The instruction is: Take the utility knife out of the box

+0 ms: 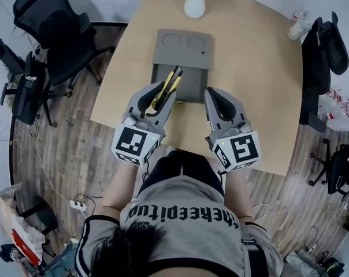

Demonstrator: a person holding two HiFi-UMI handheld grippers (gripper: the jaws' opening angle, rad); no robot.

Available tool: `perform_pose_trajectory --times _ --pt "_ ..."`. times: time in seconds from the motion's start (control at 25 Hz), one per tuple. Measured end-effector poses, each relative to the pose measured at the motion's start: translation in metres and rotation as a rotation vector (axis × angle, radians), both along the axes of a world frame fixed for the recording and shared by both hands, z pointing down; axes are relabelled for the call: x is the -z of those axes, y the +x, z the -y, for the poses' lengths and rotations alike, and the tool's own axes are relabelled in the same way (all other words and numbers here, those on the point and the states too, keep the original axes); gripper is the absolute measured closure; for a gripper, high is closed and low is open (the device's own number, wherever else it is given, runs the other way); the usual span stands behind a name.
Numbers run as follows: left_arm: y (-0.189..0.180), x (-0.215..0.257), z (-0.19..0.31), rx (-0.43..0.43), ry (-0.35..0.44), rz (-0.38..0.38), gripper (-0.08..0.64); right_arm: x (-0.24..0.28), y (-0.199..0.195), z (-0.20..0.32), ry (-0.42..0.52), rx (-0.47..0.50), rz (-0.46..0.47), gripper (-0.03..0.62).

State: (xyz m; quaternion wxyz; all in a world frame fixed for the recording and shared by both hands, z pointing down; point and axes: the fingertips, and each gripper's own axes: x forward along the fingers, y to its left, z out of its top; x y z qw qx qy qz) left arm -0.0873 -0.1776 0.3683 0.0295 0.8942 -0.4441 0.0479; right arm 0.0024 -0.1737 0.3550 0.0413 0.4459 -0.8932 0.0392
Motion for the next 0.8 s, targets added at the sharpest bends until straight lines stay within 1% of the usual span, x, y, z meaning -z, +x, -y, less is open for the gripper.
perform_pose_trajectory --times 0.44,0.56,0.8 --pt "-0.022 0.025 -0.033 0.023 0.073 -0.065 0.434 0.015 -0.016 -0.027 0.041 -0.019 -0.004 0.586" --pt "-0.025 0.030 -0.041 0.032 0.083 -0.080 0.434 0.018 -0.018 -0.034 0.056 -0.007 -0.017 0.586" --pt "-0.024 0.041 -0.053 0.060 0.110 -0.087 0.434 0.028 -0.017 -0.045 0.078 0.018 -0.022 0.586"
